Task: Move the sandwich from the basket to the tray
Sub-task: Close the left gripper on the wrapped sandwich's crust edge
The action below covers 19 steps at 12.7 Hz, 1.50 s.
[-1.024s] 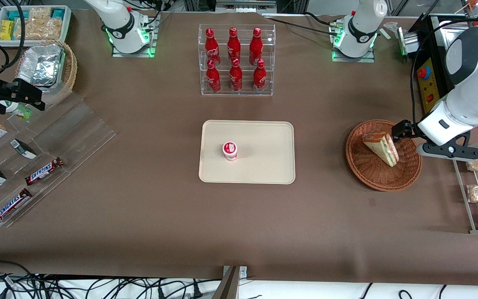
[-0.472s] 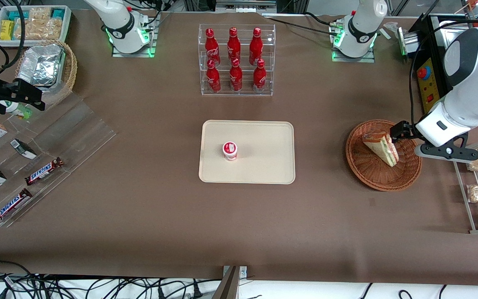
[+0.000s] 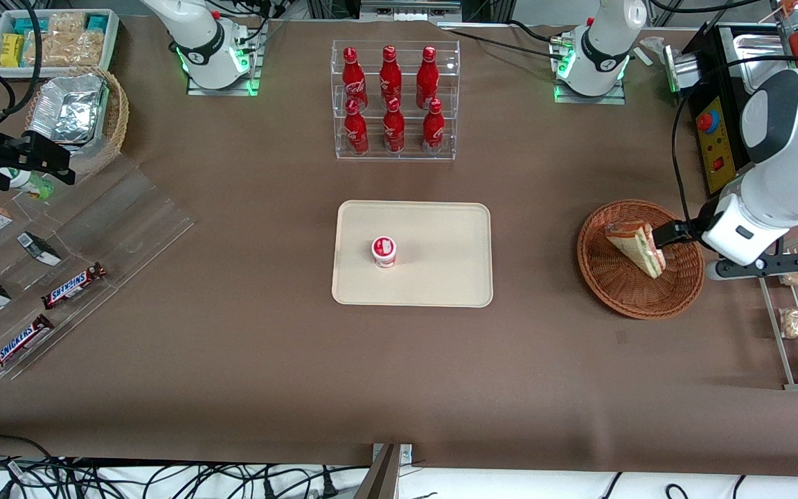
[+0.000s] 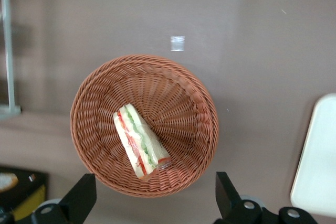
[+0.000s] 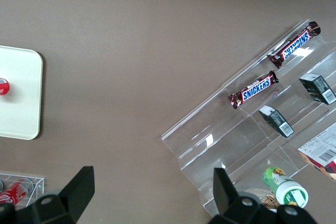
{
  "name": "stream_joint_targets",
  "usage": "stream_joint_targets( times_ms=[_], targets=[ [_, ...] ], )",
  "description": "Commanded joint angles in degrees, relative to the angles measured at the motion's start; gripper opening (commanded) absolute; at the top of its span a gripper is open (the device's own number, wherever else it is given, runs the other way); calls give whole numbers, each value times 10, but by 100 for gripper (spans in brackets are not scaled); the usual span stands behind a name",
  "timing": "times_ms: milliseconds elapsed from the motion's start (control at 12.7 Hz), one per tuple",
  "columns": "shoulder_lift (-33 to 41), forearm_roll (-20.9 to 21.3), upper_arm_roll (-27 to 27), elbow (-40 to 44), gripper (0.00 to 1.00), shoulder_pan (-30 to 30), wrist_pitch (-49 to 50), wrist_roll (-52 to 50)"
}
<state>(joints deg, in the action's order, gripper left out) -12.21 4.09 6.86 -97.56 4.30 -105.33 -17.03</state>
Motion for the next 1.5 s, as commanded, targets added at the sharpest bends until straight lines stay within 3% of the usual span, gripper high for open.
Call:
stream_joint_targets(
  times_ms=[0, 472, 630, 1102, 1417],
  targets=[
    [-25, 6, 0, 25, 100, -4, 13, -125],
    [-58, 9, 1, -13, 100, -3, 15, -187],
    [-58, 50, 1, -44, 100, 0, -1, -192],
    [-19, 69, 0, -215, 100, 11, -181, -301],
    [-10, 105, 1, -257, 100, 22, -207, -304]
  ],
)
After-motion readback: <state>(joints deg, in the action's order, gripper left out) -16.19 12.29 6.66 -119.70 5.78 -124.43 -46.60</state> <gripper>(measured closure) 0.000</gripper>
